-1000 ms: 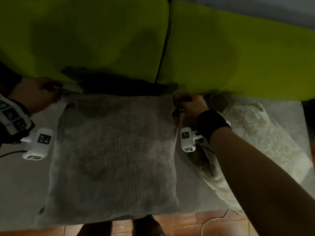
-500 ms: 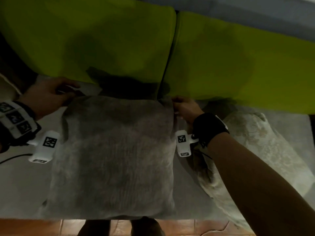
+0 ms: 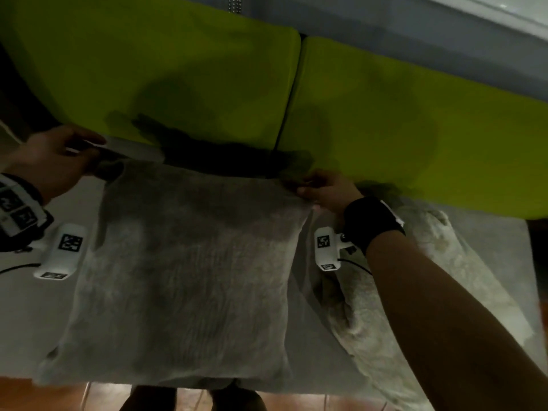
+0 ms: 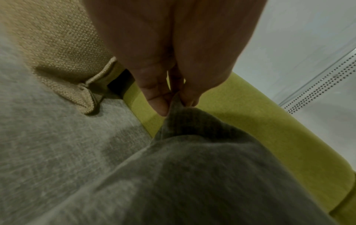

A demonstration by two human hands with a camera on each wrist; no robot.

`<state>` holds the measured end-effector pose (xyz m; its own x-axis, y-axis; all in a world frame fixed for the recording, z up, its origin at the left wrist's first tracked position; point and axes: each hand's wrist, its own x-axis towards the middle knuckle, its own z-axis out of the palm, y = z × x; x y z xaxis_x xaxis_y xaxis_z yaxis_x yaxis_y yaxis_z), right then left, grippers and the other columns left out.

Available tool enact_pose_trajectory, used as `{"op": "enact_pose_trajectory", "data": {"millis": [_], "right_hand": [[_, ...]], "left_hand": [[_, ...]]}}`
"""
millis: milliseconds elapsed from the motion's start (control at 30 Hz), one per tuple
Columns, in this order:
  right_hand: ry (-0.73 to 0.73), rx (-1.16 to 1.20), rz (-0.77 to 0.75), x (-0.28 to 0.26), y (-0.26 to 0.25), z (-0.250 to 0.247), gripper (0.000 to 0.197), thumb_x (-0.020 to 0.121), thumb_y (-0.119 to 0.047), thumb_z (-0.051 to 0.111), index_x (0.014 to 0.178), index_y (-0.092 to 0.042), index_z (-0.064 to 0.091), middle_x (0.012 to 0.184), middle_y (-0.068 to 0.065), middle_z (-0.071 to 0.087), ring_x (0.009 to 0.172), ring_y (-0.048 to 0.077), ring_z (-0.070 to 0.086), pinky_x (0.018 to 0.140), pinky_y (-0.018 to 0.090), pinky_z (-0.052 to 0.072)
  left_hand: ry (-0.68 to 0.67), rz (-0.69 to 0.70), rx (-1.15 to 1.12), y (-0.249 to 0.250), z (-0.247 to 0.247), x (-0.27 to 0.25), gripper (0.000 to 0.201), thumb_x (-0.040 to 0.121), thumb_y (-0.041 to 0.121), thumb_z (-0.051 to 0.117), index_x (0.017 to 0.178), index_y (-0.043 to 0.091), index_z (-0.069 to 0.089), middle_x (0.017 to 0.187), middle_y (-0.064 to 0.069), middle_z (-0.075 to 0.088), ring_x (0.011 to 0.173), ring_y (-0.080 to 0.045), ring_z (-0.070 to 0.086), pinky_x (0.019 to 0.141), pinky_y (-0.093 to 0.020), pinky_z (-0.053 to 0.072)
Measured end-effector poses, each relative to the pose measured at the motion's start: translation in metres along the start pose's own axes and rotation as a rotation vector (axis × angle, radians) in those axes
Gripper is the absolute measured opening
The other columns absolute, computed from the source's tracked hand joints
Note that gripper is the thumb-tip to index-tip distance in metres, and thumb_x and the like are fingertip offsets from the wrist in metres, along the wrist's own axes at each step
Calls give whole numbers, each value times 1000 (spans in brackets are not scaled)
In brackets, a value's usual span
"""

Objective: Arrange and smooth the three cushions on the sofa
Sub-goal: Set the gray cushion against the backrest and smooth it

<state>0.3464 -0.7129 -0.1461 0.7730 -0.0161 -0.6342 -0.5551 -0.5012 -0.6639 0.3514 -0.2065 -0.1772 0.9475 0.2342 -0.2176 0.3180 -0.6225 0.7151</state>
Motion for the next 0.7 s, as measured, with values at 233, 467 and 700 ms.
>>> {"op": "enact_pose_trajectory", "data": {"millis": [233, 467, 700], "right_hand": [[156, 347, 101, -1, -2, 11, 50, 79, 5, 81, 126, -5, 66, 102, 9, 73, 88, 22, 71, 78, 36, 63], [-15, 517, 145, -19, -12, -9, 29, 91, 2, 69, 119, -4, 67, 95, 13, 74, 67, 16, 74, 54, 25, 58], [512, -192, 88, 5, -7, -7, 13, 92, -29, 73, 100, -20, 70, 102, 10, 73, 98, 31, 69, 72, 33, 51]], "left_hand": [[42, -34, 31, -21, -5, 32, 19, 95, 22, 61, 113, 26, 61, 100, -24, 67, 74, -42, 63, 74, -57, 53], [-38, -9, 17, 4, -22, 21, 17, 90, 31, 69, 105, 39, 66, 101, -11, 71, 76, -40, 69, 68, -60, 57], [-47, 10, 103, 44, -17, 9, 19, 81, 49, 67, 99, 45, 65, 99, -4, 72, 73, -33, 68, 71, -59, 58]]}}
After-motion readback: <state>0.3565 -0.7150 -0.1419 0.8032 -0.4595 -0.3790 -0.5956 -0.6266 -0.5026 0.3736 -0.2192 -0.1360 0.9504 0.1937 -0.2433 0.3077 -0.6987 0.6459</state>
